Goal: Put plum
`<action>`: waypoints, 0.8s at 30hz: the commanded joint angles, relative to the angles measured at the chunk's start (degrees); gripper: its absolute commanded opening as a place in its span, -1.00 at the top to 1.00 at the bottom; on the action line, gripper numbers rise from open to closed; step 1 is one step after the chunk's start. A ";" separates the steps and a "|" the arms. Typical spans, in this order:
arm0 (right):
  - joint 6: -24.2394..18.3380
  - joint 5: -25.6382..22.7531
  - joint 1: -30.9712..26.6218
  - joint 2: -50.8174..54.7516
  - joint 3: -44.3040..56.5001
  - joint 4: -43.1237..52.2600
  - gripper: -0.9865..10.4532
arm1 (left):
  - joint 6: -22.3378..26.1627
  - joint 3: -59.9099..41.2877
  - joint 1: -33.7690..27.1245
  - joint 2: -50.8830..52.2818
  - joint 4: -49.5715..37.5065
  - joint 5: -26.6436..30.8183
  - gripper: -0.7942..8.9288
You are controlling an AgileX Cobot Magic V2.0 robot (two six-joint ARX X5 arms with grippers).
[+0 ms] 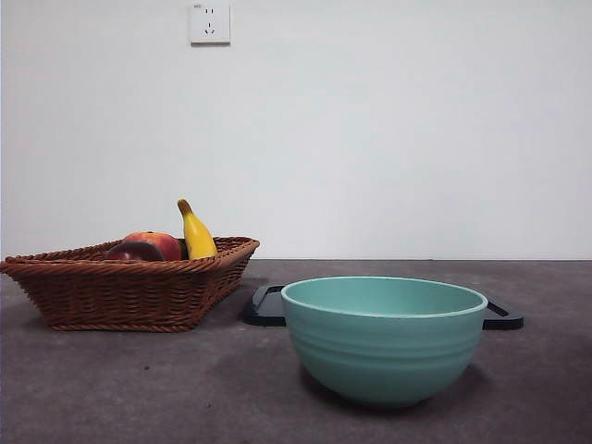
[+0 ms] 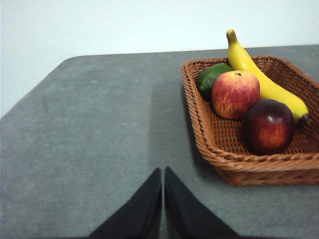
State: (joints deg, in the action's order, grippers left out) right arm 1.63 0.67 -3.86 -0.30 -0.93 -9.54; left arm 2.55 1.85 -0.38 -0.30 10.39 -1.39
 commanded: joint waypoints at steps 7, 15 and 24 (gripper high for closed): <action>10.25 2.97 -0.09 0.09 0.22 0.50 0.81 | -18.56 -1.14 -0.13 0.13 0.33 0.13 0.82; 17.09 5.57 -0.07 0.09 -2.16 0.07 0.81 | -25.49 1.81 -0.13 0.09 1.01 -0.09 0.82; 17.88 6.82 -0.04 -0.87 -12.87 -4.07 0.81 | -26.43 10.56 -0.13 -2.16 6.51 -3.17 0.82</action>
State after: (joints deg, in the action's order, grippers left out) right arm 18.52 7.42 -3.86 -0.78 -12.40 -13.54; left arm -23.49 11.18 -0.38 -2.00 17.12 -4.36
